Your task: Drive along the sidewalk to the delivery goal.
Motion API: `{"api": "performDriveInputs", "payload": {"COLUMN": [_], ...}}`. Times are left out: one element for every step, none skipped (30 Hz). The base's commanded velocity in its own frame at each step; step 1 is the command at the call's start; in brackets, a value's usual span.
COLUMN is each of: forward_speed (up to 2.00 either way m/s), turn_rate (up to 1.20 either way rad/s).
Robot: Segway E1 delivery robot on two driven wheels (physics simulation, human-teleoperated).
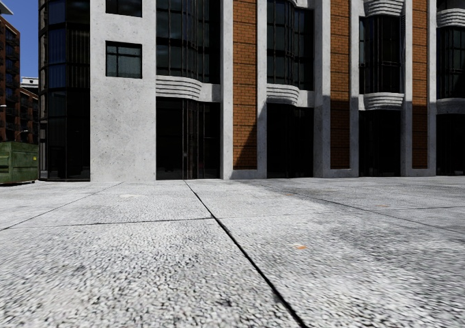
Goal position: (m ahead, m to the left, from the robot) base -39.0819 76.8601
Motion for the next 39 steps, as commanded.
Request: {"api": "performDriveInputs", "payload": {"forward_speed": [0.0, 0.0, 0.0, 0.0, 0.0, 0.0, 0.0, 0.0, 0.0, 0.0, 0.0, 0.0, 0.0, 0.0, 0.0, 0.0, 0.0, 0.0, 0.0, 0.0, 0.0, 0.0, 0.0, 0.0, 0.0, 0.0, 0.0, 0.0, 0.0, 0.02, 0.02, 0.05, 0.09, 0.15, 0.15, 0.22, 0.25, 0.25, 0.25], "turn_rate": [0.0, 0.0, 0.0, 0.07, 0.07, 0.33, 0.54, 0.58, 0.58, 0.59, 0.58, 0.58, 0.57, 0.57, 0.56, 0.56, 0.56, 0.56, 0.56, 0.56, 0.56, 0.56, 0.56, 0.55, 0.55, 0.55, 0.54, 0.54, 0.54, 0.54, 0.54, 0.54, 0.54, 0.54, 0.54, 0.54, 0.54, 0.54, 0.54]}}
